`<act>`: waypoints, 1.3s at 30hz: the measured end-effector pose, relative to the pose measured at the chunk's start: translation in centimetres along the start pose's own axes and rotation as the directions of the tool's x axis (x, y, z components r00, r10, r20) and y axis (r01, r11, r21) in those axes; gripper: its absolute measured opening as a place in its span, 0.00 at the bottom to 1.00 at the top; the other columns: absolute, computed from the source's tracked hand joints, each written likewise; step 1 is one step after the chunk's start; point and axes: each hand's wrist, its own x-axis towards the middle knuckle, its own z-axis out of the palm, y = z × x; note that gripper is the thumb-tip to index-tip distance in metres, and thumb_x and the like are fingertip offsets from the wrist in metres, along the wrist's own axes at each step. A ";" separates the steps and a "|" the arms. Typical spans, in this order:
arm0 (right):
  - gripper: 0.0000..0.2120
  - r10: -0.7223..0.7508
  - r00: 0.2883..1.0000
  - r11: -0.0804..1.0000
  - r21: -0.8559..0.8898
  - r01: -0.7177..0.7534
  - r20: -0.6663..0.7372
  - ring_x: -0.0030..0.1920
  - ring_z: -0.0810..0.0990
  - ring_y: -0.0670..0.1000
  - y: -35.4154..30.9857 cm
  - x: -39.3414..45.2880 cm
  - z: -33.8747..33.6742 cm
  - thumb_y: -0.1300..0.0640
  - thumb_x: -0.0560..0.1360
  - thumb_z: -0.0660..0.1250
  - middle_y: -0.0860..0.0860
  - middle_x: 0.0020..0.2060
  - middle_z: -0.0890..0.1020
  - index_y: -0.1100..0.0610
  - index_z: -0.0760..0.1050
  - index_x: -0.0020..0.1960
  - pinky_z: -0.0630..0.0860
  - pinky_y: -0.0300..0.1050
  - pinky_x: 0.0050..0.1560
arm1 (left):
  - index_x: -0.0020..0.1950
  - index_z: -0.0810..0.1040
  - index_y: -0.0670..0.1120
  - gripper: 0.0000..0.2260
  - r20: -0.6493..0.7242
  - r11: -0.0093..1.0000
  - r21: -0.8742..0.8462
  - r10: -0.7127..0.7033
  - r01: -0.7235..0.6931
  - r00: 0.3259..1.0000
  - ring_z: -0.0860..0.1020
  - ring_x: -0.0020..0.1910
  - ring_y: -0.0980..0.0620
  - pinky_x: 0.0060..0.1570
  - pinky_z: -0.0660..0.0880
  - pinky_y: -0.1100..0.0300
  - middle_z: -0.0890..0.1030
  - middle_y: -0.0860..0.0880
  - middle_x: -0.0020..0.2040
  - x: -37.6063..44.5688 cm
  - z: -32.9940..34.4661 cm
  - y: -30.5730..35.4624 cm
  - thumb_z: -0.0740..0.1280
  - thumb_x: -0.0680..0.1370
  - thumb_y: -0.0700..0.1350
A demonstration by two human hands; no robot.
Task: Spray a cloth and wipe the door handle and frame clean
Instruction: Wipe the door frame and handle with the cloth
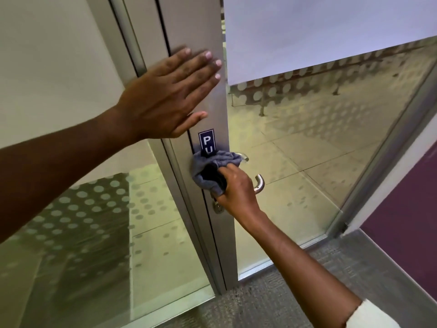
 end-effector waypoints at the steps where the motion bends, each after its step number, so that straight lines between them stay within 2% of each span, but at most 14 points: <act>1: 0.23 0.019 0.999 1.000 -0.020 -0.019 0.029 0.57 0.79 0.58 0.1 -0.2 0.0 0.57 0.69 0.76 0.56 0.56 0.81 0.58 0.77 0.62 0.80 0.53 0.56 | 0.81 0.52 0.38 0.32 -0.001 1.000 0.006 -0.001 0.001 1.000 0.53 0.81 0.39 0.80 0.50 0.44 0.55 0.36 0.81 0.0 0.0 0.0 0.43 0.84 0.58; 4: 0.23 0.062 0.992 0.994 -0.092 -0.052 0.106 0.58 0.79 0.58 -0.2 0.2 -0.7 0.57 0.70 0.76 0.55 0.58 0.80 0.56 0.76 0.63 0.80 0.53 0.56 | 0.81 0.52 0.39 0.32 -0.004 1.000 0.000 -0.025 0.025 1.000 0.53 0.81 0.40 0.80 0.50 0.44 0.55 0.37 0.81 0.1 -0.1 0.3 0.43 0.84 0.59; 9: 0.25 0.111 0.925 0.969 -0.246 -0.020 0.363 0.56 0.81 0.59 -0.9 1.7 -3.4 0.60 0.72 0.73 0.56 0.59 0.80 0.50 0.73 0.68 0.81 0.54 0.54 | 0.81 0.53 0.39 0.32 -0.016 0.998 -0.009 -0.059 0.059 0.998 0.54 0.81 0.40 0.80 0.51 0.44 0.56 0.37 0.81 0.3 -0.5 0.6 0.46 0.84 0.59; 11: 0.24 0.083 0.910 0.980 -0.199 -0.001 0.406 0.56 0.81 0.56 -1.0 2.0 -5.4 0.60 0.72 0.73 0.54 0.58 0.80 0.49 0.73 0.67 0.81 0.51 0.54 | 0.81 0.53 0.39 0.32 -0.023 0.998 -0.003 -0.068 0.068 0.997 0.55 0.81 0.40 0.80 0.50 0.44 0.56 0.38 0.81 0.4 -0.6 0.7 0.46 0.84 0.59; 15: 0.17 0.096 0.953 0.995 0.012 -0.104 0.287 0.46 0.83 0.48 -0.2 1.5 -11.1 0.57 0.69 0.75 0.46 0.47 0.82 0.51 0.78 0.57 0.80 0.36 0.41 | 0.81 0.52 0.39 0.32 -0.029 0.998 0.004 -0.063 0.063 0.998 0.54 0.81 0.40 0.80 0.50 0.44 0.55 0.38 0.81 0.3 -0.3 0.8 0.46 0.84 0.59; 18: 0.14 0.162 0.981 0.985 0.037 -0.167 0.102 0.38 0.77 0.42 1.2 0.5 -13.4 0.54 0.66 0.75 0.44 0.39 0.77 0.53 0.76 0.49 0.69 0.29 0.30 | 0.81 0.52 0.39 0.32 -0.033 0.998 -0.006 -0.064 0.064 0.997 0.54 0.81 0.40 0.80 0.51 0.44 0.55 0.38 0.81 0.3 -0.1 0.8 0.46 0.84 0.59; 20: 0.16 0.165 0.983 0.986 -0.005 -0.165 0.080 0.39 0.74 0.41 1.6 -0.6 -12.8 0.53 0.66 0.75 0.46 0.42 0.74 0.53 0.77 0.52 0.66 0.29 0.33 | 0.81 0.51 0.39 0.33 -0.032 0.998 -0.006 -0.064 0.063 0.997 0.54 0.81 0.40 0.80 0.50 0.44 0.55 0.37 0.81 0.3 -0.1 0.7 0.45 0.84 0.60; 22: 0.22 0.158 0.980 0.987 -0.042 -0.154 0.122 0.42 0.73 0.43 1.6 -1.8 -10.6 0.53 0.67 0.75 0.47 0.46 0.73 0.55 0.78 0.59 0.70 0.30 0.38 | 0.81 0.51 0.39 0.33 -0.032 0.998 -0.007 -0.065 0.065 0.997 0.54 0.81 0.40 0.80 0.50 0.44 0.55 0.37 0.81 0.2 -0.1 0.6 0.45 0.84 0.60; 24: 0.26 0.158 0.974 0.985 -0.100 -0.143 0.163 0.49 0.73 0.47 1.3 -2.7 -7.7 0.52 0.67 0.75 0.49 0.52 0.72 0.55 0.76 0.64 0.78 0.39 0.50 | 0.81 0.51 0.39 0.33 -0.034 0.998 -0.008 -0.063 0.063 0.997 0.54 0.81 0.40 0.80 0.50 0.43 0.55 0.37 0.81 0.2 -0.1 0.7 0.45 0.84 0.60; 25: 0.27 0.147 0.973 0.980 -0.160 -0.119 0.178 0.53 0.71 0.50 1.0 -2.9 -6.2 0.50 0.67 0.75 0.51 0.56 0.71 0.55 0.75 0.64 0.77 0.45 0.56 | 0.81 0.51 0.39 0.33 -0.032 0.998 -0.008 -0.061 0.061 0.998 0.54 0.81 0.39 0.80 0.50 0.43 0.55 0.37 0.81 0.2 -0.1 0.7 0.45 0.84 0.60; 30: 0.36 0.084 0.976 0.943 -0.334 -0.012 0.201 0.67 0.65 0.58 0.0 -3.5 0.6 0.41 0.64 0.74 0.56 0.67 0.67 0.52 0.67 0.66 0.63 0.59 0.72 | 0.81 0.50 0.39 0.33 -0.021 0.998 -0.028 -0.057 0.056 0.998 0.53 0.81 0.39 0.80 0.50 0.43 0.54 0.37 0.81 0.1 0.0 0.7 0.43 0.84 0.60; 34: 0.45 0.049 0.986 0.928 -0.372 0.013 0.157 0.74 0.60 0.60 0.7 -4.7 3.3 0.36 0.63 0.71 0.58 0.75 0.62 0.51 0.57 0.73 0.53 0.65 0.76 | 0.81 0.49 0.38 0.34 -0.020 0.996 -0.060 -0.064 0.062 0.998 0.53 0.81 0.39 0.80 0.50 0.43 0.54 0.36 0.81 0.1 0.2 0.6 0.42 0.84 0.61; 37: 0.52 -0.009 0.993 0.923 -0.380 0.055 0.121 0.71 0.65 0.58 2.0 -5.0 3.9 0.38 0.62 0.74 0.57 0.72 0.68 0.52 0.52 0.78 0.55 0.63 0.75 | 0.81 0.48 0.38 0.34 -0.014 0.995 -0.072 -0.072 0.071 0.997 0.52 0.81 0.38 0.80 0.49 0.43 0.54 0.36 0.81 0.0 0.3 0.5 0.41 0.83 0.61; 39: 0.54 -0.066 0.992 0.906 -0.410 0.105 0.109 0.69 0.68 0.58 3.1 -5.1 3.9 0.41 0.60 0.77 0.57 0.68 0.71 0.53 0.55 0.77 0.59 0.62 0.74 | 0.81 0.47 0.38 0.35 -0.011 0.995 -0.077 -0.070 0.069 0.997 0.51 0.81 0.38 0.80 0.48 0.44 0.53 0.35 0.81 0.0 0.4 0.5 0.41 0.83 0.62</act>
